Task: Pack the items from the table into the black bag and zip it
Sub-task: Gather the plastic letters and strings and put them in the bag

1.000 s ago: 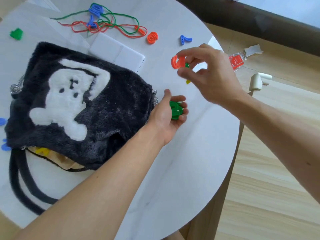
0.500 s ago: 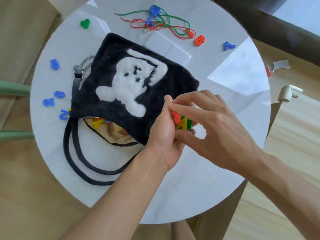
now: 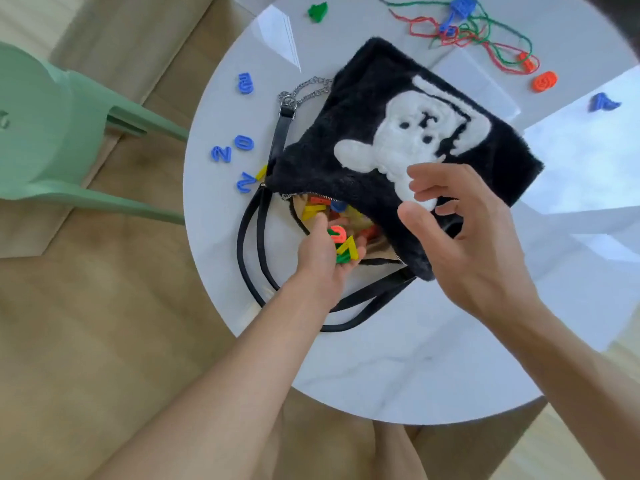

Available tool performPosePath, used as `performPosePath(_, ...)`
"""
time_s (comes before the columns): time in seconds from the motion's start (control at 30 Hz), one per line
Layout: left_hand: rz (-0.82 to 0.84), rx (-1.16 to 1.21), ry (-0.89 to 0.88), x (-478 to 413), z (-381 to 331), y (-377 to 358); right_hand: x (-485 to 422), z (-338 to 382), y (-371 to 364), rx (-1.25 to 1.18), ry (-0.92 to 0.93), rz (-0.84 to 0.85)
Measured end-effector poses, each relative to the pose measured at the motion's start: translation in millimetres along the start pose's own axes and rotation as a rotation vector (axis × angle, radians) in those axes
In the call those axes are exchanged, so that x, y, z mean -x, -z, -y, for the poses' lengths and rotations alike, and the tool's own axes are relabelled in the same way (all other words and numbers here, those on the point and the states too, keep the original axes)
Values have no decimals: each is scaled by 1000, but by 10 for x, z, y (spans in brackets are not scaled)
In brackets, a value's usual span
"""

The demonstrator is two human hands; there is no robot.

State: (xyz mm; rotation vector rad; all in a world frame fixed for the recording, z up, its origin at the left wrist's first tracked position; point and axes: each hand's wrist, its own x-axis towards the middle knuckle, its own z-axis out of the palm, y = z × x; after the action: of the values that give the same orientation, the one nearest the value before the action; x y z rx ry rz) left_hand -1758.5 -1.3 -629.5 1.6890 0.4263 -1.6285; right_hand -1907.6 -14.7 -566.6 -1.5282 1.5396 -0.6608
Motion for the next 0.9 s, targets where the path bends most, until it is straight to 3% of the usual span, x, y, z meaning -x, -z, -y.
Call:
performPosePath(0.23,119,170,-36,1,-182,-280,76,-60,-74,80,-29,0)
performPosePath(0.5,366,183,-51,76,-137,-262,-70,-326,-350,876,69,87)
performPosePath(0.57,395,187,-60,76,-107,-259,-175,-357,-379,964,58,100)
performPosePath(0.9,515,340,-124,107,90,-376,-278,-129,-1,345,87,-199)
